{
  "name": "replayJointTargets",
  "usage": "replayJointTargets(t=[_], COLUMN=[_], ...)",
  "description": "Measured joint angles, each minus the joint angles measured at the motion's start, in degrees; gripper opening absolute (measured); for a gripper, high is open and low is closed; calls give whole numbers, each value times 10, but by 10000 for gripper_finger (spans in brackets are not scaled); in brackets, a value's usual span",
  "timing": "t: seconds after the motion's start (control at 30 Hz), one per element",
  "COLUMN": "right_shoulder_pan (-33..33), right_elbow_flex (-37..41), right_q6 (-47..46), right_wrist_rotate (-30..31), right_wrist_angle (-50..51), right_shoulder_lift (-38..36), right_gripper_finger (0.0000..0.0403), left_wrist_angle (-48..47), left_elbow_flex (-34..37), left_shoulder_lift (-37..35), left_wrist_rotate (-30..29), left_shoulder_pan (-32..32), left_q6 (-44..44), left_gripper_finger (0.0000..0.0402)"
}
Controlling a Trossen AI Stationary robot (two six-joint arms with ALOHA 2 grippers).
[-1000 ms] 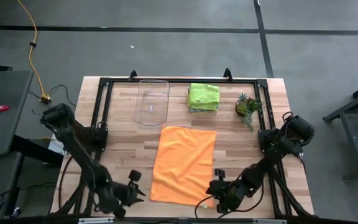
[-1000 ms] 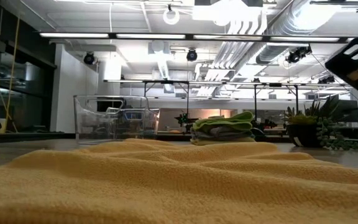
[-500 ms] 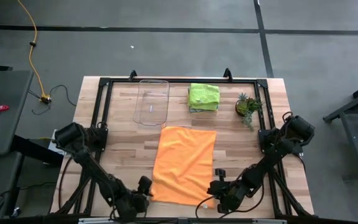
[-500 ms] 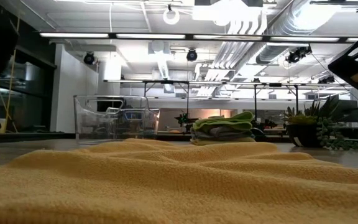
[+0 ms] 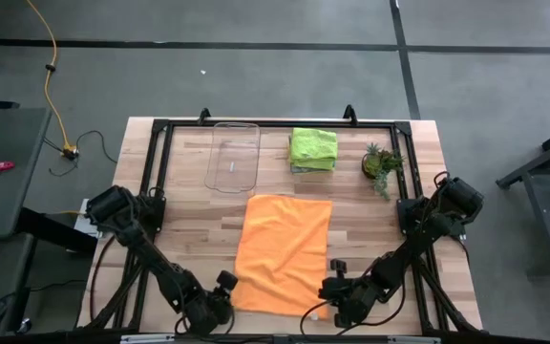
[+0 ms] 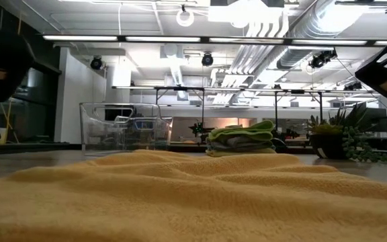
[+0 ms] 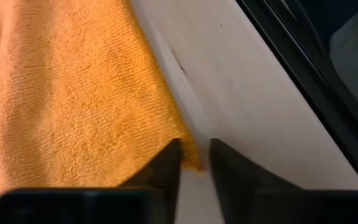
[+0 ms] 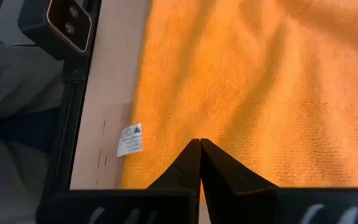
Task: Fold microfiber towels
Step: Fold the orange microfiber cloth
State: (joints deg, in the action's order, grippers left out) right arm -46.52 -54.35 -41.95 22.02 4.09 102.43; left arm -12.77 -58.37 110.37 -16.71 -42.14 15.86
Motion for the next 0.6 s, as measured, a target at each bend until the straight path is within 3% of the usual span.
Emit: replayJointTargets(t=[0.13,0.6], right_shoulder_pan=[0,0], right_elbow_flex=[0,0], right_q6=[0,34], right_wrist_rotate=[-11,-4], right_wrist_angle=[0,9], right_shoulder_lift=[0,-46], right_gripper_finger=[0,0], left_wrist_angle=[-2,-35], left_elbow_flex=[0,9], left_shoulder_lift=[0,-48], left_wrist_rotate=[24,0], left_shoulder_pan=[15,26], left_q6=[-9,-25], left_gripper_finger=[10,1])
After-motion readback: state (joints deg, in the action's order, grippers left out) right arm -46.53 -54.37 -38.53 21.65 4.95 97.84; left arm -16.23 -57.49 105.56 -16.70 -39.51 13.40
